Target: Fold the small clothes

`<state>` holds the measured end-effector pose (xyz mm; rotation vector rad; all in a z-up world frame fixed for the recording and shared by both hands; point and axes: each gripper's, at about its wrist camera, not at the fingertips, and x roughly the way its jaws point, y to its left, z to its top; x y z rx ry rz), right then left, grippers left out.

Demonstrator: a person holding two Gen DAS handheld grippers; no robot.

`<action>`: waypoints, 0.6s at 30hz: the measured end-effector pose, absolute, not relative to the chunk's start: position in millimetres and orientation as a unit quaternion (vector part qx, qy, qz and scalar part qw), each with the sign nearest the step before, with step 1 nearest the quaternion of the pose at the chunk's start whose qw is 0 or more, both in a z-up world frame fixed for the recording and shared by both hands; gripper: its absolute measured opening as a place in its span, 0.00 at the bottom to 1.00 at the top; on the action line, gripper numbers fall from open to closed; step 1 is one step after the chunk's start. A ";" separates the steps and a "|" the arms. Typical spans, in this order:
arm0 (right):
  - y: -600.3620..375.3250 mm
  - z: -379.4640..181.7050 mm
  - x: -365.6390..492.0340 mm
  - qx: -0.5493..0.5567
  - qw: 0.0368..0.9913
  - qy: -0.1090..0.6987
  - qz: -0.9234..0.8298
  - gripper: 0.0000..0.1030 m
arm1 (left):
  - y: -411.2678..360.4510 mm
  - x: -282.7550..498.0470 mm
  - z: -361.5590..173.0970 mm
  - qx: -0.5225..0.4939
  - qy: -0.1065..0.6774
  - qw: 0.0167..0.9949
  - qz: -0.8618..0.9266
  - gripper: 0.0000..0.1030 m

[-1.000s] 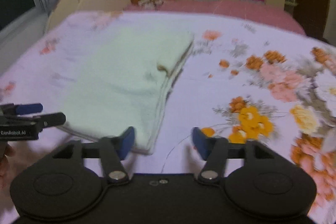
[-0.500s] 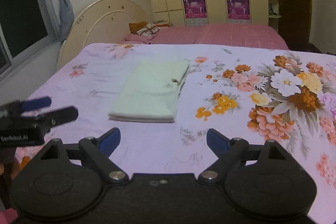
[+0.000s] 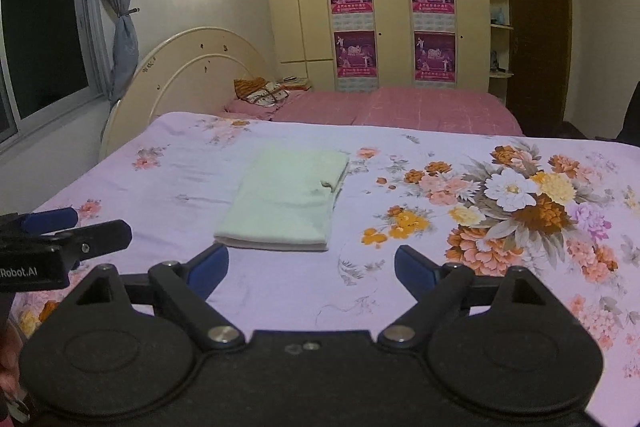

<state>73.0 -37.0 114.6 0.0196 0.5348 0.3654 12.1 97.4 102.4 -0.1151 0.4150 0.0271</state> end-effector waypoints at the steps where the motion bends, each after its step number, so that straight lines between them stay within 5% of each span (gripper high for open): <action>1: -35.8 115.0 68.6 0.007 0.948 0.263 0.181 0.87 | 96.6 11.3 101.8 -0.058 0.205 0.977 0.014 1.00; 18: -30.7 112.3 62.6 0.012 0.947 0.269 0.175 0.88 | 93.6 12.6 99.8 -0.055 0.208 0.976 0.013 1.00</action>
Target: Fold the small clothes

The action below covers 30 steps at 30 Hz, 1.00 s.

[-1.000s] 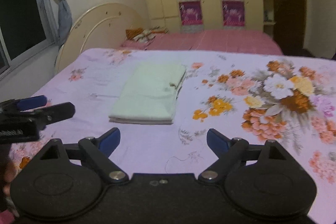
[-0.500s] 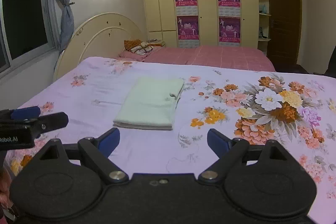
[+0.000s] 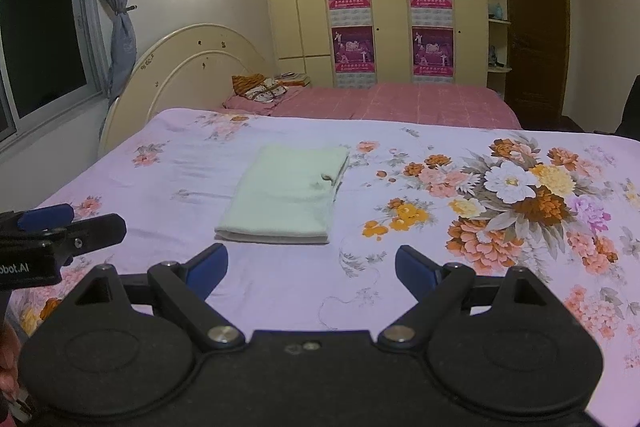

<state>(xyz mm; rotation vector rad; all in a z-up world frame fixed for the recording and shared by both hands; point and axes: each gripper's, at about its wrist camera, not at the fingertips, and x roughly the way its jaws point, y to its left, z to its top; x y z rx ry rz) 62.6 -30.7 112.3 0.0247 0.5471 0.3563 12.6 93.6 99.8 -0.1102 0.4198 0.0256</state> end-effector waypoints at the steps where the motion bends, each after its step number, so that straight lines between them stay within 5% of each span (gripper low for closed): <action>1: -29.4 112.6 62.5 0.011 0.947 0.269 0.176 0.88 | 94.4 13.1 99.5 -0.056 0.209 0.976 0.013 1.00; 30: -19.2 111.3 67.6 0.010 0.946 0.270 0.180 0.88 | 96.6 16.4 98.2 -0.058 0.208 0.976 0.015 1.00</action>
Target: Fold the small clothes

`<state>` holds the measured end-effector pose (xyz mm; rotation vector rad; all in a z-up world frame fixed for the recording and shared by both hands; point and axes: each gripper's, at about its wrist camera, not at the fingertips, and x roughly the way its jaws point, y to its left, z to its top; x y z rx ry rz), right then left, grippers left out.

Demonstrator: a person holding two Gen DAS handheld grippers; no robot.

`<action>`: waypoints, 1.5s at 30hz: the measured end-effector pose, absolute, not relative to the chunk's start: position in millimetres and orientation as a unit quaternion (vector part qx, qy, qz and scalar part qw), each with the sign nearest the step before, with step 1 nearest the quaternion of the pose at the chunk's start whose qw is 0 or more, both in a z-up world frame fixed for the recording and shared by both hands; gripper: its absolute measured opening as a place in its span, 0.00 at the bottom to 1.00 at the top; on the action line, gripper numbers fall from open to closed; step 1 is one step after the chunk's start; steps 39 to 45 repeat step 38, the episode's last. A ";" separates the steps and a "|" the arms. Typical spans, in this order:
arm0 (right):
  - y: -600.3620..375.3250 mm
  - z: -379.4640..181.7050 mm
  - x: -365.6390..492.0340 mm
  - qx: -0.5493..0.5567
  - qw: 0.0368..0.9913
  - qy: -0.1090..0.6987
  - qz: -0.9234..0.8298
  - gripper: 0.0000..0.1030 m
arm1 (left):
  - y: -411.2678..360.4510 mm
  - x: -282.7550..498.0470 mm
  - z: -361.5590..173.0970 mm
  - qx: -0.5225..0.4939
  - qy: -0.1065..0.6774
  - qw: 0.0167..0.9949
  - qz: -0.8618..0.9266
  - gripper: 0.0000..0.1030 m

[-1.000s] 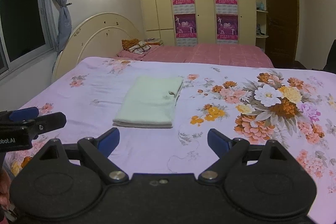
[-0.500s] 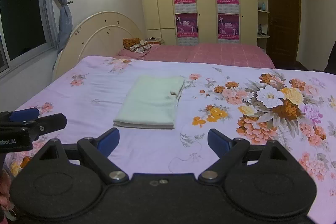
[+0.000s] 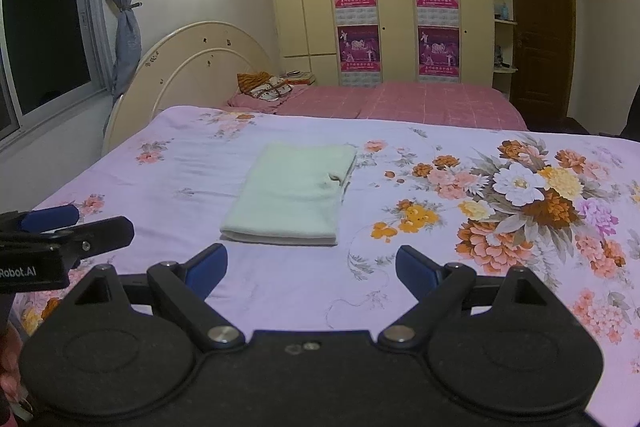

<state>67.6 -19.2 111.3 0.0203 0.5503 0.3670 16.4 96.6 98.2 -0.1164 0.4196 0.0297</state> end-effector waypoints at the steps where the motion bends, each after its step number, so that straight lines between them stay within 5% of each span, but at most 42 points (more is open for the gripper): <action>1: -19.7 111.4 67.4 0.011 0.946 0.270 0.181 0.88 | 97.1 16.8 97.8 -0.057 0.208 0.976 0.015 1.00; 45: -18.7 115.1 70.6 0.007 0.945 0.269 0.186 0.88 | 101.0 17.2 100.7 -0.042 0.195 0.980 0.001 1.00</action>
